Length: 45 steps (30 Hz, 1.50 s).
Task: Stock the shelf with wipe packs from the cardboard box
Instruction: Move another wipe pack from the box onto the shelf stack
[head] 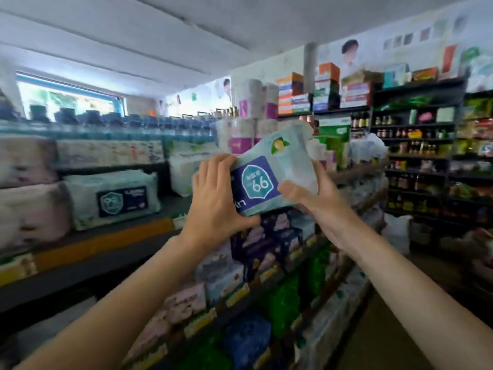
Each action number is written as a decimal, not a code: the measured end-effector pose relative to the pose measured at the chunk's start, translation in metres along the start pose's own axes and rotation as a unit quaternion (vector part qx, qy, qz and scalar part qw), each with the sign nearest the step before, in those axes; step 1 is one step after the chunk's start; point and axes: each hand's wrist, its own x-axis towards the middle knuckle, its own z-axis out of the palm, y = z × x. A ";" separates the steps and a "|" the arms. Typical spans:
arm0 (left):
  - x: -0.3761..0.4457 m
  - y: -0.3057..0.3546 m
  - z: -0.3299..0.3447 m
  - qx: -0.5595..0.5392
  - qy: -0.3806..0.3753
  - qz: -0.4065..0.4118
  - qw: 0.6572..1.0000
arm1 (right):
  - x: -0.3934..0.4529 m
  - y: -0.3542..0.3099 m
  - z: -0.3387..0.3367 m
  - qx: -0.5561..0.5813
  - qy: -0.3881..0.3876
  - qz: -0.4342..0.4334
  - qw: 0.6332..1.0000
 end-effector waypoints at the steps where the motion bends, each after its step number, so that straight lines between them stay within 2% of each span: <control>1: 0.005 -0.012 -0.013 0.027 0.015 0.000 1.000 | 0.010 0.000 0.019 0.016 0.007 -0.026 0.999; 5: 0.022 -0.048 -0.050 0.113 0.013 -0.044 0.993 | 0.057 -0.011 0.078 0.038 -0.002 -0.122 0.992; 8: 0.039 -0.074 -0.067 0.125 -0.002 -0.121 0.985 | 0.088 -0.017 0.113 0.054 -0.013 -0.180 0.982; 11: 0.056 -0.090 -0.074 0.042 0.118 -0.192 0.973 | 0.118 -0.014 0.151 0.131 -0.043 -0.183 0.973; 13: 0.068 -0.098 -0.076 -0.008 0.178 -0.216 0.960 | 0.135 -0.011 0.182 0.102 -0.095 -0.187 0.972; 14: 0.072 -0.104 -0.080 -0.004 0.168 -0.207 0.964 | 0.145 -0.011 0.192 0.106 -0.096 -0.183 0.973; 15: 0.076 -0.112 -0.086 0.014 0.126 -0.192 0.973 | 0.155 -0.011 0.198 0.122 -0.091 -0.172 0.973; 16: 0.079 -0.122 -0.097 0.045 0.059 -0.181 0.981 | 0.169 -0.012 0.200 0.139 -0.092 -0.162 0.973; 18: 0.079 -0.144 -0.120 0.134 -0.055 -0.176 0.974 | 0.198 -0.013 0.200 0.108 -0.124 -0.179 0.970; 20: 0.076 -0.165 -0.139 0.210 -0.043 -0.192 0.958 | 0.231 -0.013 0.204 -0.010 -0.168 -0.258 0.951; 22: 0.072 -0.179 -0.145 0.259 -0.013 -0.199 0.945 | 0.258 -0.012 0.217 -0.190 -0.213 -0.324 0.902; 24: 0.067 -0.195 -0.142 0.333 -0.058 -0.189 0.922 | 0.282 -0.006 0.237 -0.333 -0.265 -0.344 0.837; 26: 0.065 -0.210 -0.139 0.417 -0.117 -0.172 0.885 | 0.300 0.004 0.261 -0.393 -0.314 -0.336 0.796; 29: 0.063 -0.231 -0.135 0.508 -0.194 -0.176 0.821 | 0.321 0.015 0.297 -0.437 -0.369 -0.323 0.754; 33: 0.056 -0.259 -0.136 0.510 -0.271 -0.264 0.772 | 0.338 0.031 0.337 -0.422 -0.461 -0.280 0.729; 36: 0.049 -0.274 -0.132 0.496 -0.307 -0.327 0.744 | 0.349 0.044 0.355 -0.412 -0.492 -0.276 0.716; 42: 0.059 -0.271 -0.120 0.537 -0.293 -0.287 0.737 | 0.350 0.057 0.345 -0.392 -0.486 -0.276 0.731; 45: 0.059 -0.266 -0.120 0.529 -0.303 -0.294 0.735 | 0.344 0.070 0.333 -0.464 -0.438 -0.257 0.726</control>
